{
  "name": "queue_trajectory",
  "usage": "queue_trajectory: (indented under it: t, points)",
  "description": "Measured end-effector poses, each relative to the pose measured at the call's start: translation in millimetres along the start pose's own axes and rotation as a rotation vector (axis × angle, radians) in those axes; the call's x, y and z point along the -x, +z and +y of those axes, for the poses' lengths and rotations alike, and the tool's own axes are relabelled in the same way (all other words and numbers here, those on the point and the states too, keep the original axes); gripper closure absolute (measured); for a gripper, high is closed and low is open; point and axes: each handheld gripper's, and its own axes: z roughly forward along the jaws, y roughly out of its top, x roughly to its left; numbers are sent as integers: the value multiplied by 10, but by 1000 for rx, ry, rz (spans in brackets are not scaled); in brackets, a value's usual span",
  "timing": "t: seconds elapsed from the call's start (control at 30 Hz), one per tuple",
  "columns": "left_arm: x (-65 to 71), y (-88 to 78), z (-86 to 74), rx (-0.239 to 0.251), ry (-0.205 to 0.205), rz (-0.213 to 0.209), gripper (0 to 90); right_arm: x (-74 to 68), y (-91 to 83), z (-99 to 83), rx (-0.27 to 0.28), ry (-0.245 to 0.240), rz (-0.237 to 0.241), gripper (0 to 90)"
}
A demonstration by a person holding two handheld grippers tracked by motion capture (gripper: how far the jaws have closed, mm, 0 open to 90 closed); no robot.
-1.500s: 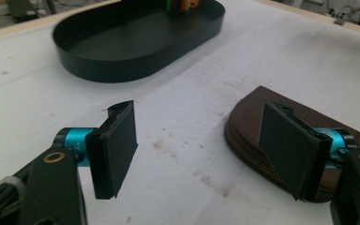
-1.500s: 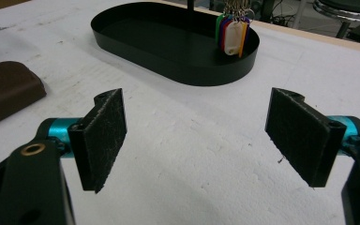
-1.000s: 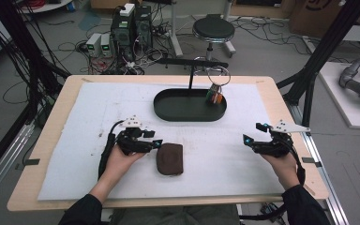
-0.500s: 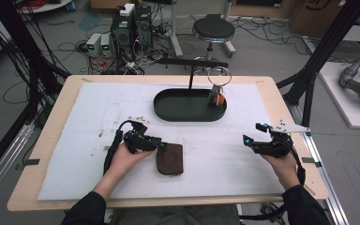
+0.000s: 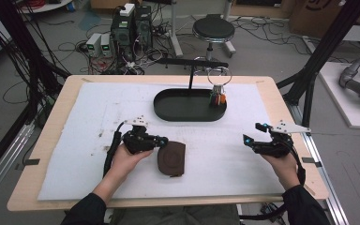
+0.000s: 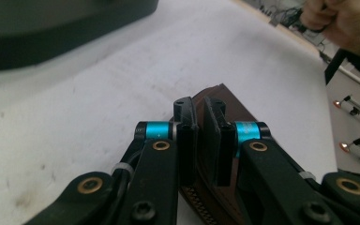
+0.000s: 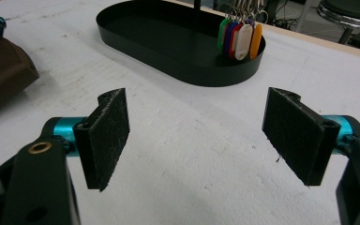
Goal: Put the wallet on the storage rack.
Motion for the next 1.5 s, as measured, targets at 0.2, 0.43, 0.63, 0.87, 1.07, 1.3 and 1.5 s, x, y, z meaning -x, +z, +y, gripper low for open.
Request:
queue_trajectory:
  t: [0.2,0.43,0.63,0.87,1.07,1.3,1.5]
  points:
    - [153,-78,88,107,94,-11,852,-33,-10,24,12,-2,8,239]
    - [264,-137,157,162,171,-17,858,-130,21,73,26,-23,52,239]
    - [378,-141,219,179,241,-39,858,-264,79,137,41,-40,116,239]
    - [533,-56,270,194,299,-72,858,-428,172,209,49,-34,234,239]
    - [631,2,305,208,334,-95,858,-550,273,236,30,-37,338,239]
    - [724,70,326,223,378,-124,858,-707,350,277,-1,-70,417,259]
    - [785,119,331,225,426,-149,858,-822,423,302,-20,-87,510,324]
